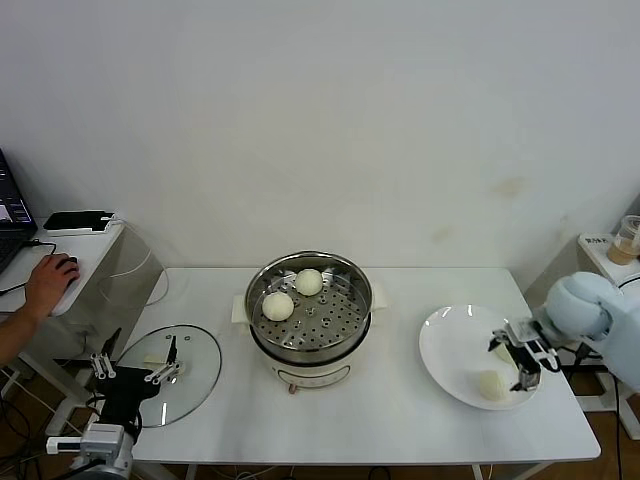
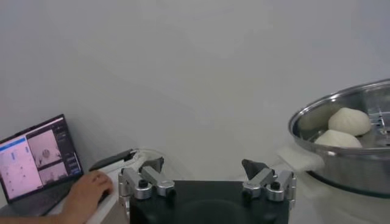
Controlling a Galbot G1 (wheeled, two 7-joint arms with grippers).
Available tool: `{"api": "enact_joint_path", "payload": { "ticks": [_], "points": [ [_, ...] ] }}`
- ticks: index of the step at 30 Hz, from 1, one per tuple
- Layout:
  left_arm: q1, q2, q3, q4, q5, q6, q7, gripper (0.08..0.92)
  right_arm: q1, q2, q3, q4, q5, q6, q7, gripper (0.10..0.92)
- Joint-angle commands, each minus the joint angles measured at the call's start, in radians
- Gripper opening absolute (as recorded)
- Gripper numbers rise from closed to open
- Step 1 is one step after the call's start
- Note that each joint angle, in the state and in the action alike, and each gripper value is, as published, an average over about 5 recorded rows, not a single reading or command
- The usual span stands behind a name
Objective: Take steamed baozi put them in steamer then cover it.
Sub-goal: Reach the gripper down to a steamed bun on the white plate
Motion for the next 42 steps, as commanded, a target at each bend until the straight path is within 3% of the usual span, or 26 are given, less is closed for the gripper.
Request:
{"api": "enact_joint_path", "payload": {
  "ticks": [1, 24, 37, 42],
  "points": [
    [0.003, -0.004, 0.002, 0.001, 0.007, 0.000, 0.000, 0.823, -0.154, 0.021, 0.113, -0.064, -0.078, 0.028, 0.009, 0.823],
    [-0.004, -0.003, -0.003, 0.012, 0.004, 0.001, -0.001, 0.823, -0.050, 0.142, 0.024, -0.164, -0.050, -0.030, 0.050, 0.815],
    [-0.002, -0.004, -0.008, 0.008, 0.003, 0.001, -0.002, 0.823, -0.030, 0.130, 0.023, -0.159, -0.039, -0.041, 0.018, 0.615],
    [-0.003, -0.003, -0.008, 0.007, 0.001, 0.001, -0.002, 0.823, 0.031, 0.099, 0.015, -0.130, -0.010, -0.039, 0.003, 0.603]
  ]
}}
